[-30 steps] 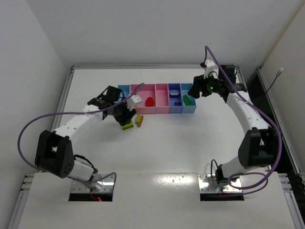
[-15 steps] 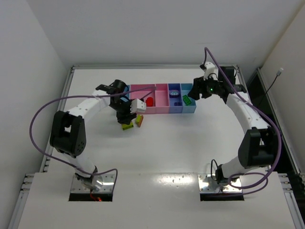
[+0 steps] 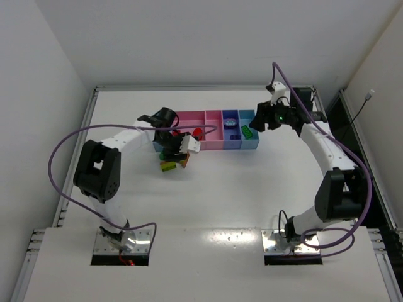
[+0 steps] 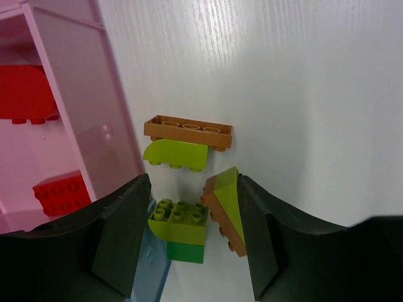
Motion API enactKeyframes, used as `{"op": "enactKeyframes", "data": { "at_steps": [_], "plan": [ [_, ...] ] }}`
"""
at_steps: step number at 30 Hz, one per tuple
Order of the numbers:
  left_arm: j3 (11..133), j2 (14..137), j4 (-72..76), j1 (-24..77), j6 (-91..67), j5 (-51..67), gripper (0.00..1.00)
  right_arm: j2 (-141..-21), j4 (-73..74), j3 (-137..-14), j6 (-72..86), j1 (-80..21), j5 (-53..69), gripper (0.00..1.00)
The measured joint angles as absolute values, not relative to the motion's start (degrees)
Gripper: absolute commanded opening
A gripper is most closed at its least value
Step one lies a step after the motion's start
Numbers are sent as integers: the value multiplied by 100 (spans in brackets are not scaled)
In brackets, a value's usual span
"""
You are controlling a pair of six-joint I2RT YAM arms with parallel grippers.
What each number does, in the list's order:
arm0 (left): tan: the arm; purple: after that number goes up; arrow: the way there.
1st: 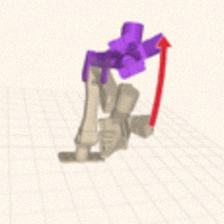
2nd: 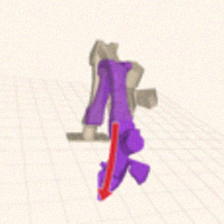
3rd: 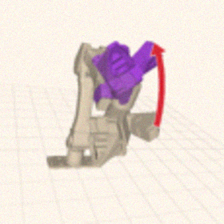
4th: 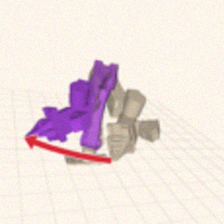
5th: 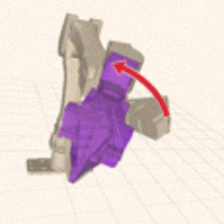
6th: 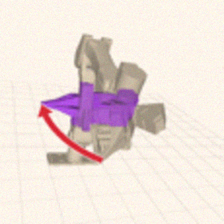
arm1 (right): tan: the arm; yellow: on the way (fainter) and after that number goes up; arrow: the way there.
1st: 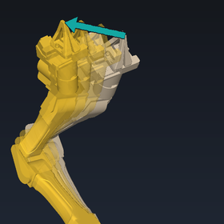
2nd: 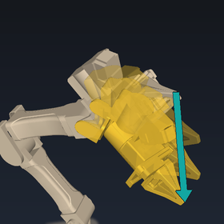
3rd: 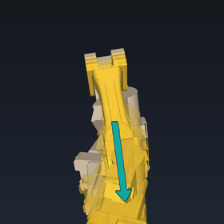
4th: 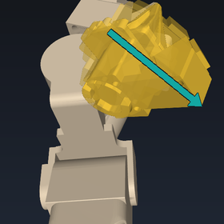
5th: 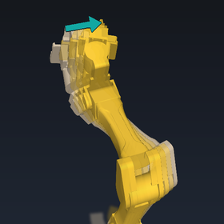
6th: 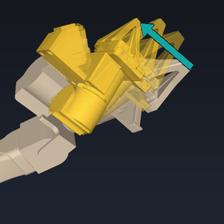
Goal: Sort the legos into containers by color
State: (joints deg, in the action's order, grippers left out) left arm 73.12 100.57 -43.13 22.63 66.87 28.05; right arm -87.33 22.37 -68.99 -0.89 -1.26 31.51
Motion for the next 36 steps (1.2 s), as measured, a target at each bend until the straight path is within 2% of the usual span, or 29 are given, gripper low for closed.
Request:
{"op": "enactKeyframes", "data": {
  "at_steps": [6,7,10,36],
  "plan": [
    [7314,10383,-4230,2338,7091,2788,71,-8733,2237,-6831,-89,-84,3155,69],
    [7325,10436,-4235,2357,7150,2781,76,-8733,2239,-6816,-89,-84,3155,69],
    [7413,10584,-4235,2397,7242,2766,79,-8733,2248,-6796,-89,-73,3155,69],
    [7697,10801,-4213,2471,7522,2462,80,-8825,2248,-6794,-89,43,3214,69]
  ]
}}
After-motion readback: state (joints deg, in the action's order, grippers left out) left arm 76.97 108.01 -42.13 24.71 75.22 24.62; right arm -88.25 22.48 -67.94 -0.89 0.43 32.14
